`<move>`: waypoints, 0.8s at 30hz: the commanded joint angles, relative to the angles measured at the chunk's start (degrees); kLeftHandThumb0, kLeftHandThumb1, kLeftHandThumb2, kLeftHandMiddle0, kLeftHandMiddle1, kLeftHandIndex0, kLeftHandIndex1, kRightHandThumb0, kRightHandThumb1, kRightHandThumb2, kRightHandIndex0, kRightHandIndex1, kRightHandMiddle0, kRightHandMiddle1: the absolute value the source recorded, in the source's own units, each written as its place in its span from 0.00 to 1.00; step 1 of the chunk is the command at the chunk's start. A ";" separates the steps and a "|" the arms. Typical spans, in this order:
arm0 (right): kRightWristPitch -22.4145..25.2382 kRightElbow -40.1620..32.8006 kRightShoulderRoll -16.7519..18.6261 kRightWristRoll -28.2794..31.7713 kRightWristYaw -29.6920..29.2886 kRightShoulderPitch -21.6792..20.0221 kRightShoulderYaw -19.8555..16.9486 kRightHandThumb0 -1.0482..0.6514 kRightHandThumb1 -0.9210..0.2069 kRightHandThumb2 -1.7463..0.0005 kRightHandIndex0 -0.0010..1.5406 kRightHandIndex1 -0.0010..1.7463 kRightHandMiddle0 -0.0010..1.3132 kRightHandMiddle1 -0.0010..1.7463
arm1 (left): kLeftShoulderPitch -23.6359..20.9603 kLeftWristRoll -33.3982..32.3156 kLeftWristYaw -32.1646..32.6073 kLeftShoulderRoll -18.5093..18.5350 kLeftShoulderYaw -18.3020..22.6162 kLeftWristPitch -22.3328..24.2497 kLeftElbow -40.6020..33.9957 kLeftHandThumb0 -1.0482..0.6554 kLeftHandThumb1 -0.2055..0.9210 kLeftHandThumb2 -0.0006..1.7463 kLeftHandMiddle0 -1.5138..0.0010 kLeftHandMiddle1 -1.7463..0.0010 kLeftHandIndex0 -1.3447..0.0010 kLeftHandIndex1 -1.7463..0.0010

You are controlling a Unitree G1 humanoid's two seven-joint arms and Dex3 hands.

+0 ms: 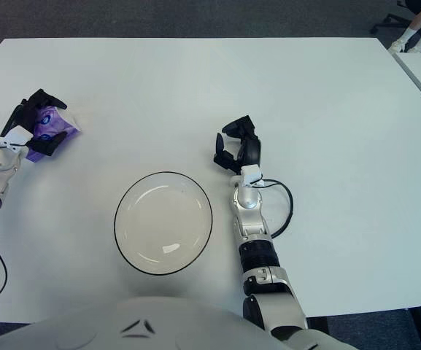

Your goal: Put the tissue paper into the plate.

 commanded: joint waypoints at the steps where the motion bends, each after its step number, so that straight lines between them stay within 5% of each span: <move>1: -0.39 7.21 0.09 -0.73 0.10 9.48 -0.10 0.37 0.34 0.40 0.45 1.00 0.34 1.00 | 7.48 -2.86 -1.85 -5.30 1.35 0.20 -6.88 0.31 0.35 0.84 0.11 0.00 0.47 0.00; 8: -0.23 7.46 0.17 -0.56 0.22 9.33 -0.14 0.37 0.34 0.40 0.45 1.00 0.34 1.00 | 9.37 -3.22 -0.61 -6.51 3.54 1.21 -13.81 0.32 0.37 0.83 0.11 0.00 0.49 0.00; 24: -0.22 8.75 0.15 -0.50 0.51 8.43 -0.18 0.37 0.34 0.40 0.44 1.00 0.33 1.00 | 14.34 -7.63 -5.02 -7.18 9.12 9.49 -46.61 0.30 0.31 0.88 0.08 0.00 0.44 0.00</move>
